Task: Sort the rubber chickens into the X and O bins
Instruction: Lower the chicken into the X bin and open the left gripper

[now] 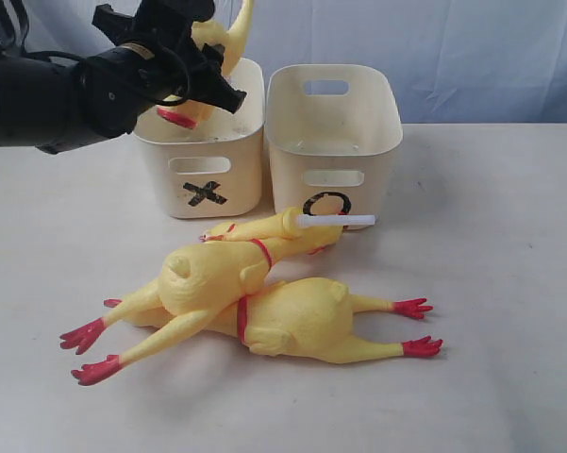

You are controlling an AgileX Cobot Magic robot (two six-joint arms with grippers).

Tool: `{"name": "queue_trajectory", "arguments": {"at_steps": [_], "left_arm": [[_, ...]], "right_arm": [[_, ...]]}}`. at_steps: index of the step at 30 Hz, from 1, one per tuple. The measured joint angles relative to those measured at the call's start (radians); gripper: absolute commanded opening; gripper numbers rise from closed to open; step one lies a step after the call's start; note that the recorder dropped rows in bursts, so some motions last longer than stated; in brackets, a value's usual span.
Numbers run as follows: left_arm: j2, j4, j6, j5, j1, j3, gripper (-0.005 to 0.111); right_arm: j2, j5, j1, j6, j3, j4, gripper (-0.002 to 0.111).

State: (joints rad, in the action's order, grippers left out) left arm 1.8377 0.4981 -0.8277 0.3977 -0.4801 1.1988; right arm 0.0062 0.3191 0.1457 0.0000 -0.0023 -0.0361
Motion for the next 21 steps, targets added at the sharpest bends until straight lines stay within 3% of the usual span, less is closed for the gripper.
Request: {"name": "queue_trajectory", "arguments": {"at_steps": [21], "left_arm": [[0.050,0.048,0.000,-0.007,0.068,0.018,0.000]], "right_arm": [[0.000,0.000,0.000,0.000,0.000,0.000,-0.001]]}}
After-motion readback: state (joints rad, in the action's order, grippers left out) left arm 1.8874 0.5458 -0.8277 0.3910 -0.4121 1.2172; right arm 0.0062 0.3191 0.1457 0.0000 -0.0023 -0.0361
